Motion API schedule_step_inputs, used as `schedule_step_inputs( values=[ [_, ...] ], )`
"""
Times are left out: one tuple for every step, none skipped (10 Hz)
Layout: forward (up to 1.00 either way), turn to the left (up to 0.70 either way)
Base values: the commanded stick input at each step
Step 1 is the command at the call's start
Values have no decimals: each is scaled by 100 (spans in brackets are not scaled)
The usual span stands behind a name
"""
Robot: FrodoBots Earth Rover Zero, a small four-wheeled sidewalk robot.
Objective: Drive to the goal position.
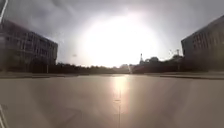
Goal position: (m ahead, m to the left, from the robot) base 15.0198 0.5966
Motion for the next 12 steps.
schedule_step_inputs(
  values=[
    [70, 0],
    [70, 0],
    [70, 0],
    [70, 0],
    [70, 0],
    [70, 0],
    [70, 0],
    [70, 0],
    [70, 0],
    [70, 0],
    [70, 0],
    [70, 0]
  ],
)
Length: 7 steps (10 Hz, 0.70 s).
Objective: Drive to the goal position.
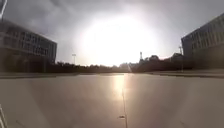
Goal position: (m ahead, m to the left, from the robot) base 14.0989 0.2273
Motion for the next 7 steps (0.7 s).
schedule_step_inputs(
  values=[
    [70, 0],
    [70, 0],
    [70, 0],
    [70, 0],
    [70, 0],
    [70, 0],
    [70, 0]
  ],
)
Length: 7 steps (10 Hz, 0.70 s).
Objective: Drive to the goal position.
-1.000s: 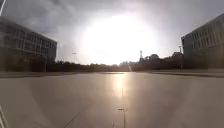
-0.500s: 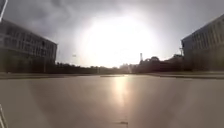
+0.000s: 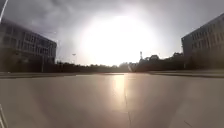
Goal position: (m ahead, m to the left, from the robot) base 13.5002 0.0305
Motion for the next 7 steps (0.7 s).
schedule_step_inputs(
  values=[
    [70, 0],
    [70, 0],
    [70, 0],
    [70, 0],
    [70, 0],
    [70, 0],
    [70, 0]
  ],
)
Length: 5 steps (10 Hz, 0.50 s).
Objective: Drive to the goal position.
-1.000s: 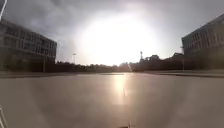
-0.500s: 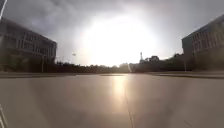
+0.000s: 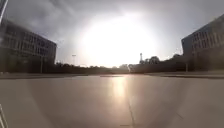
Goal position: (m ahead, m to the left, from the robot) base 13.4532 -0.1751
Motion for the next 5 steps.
schedule_step_inputs(
  values=[
    [70, 0],
    [70, 0],
    [70, 0],
    [70, 0],
    [70, 0]
  ],
)
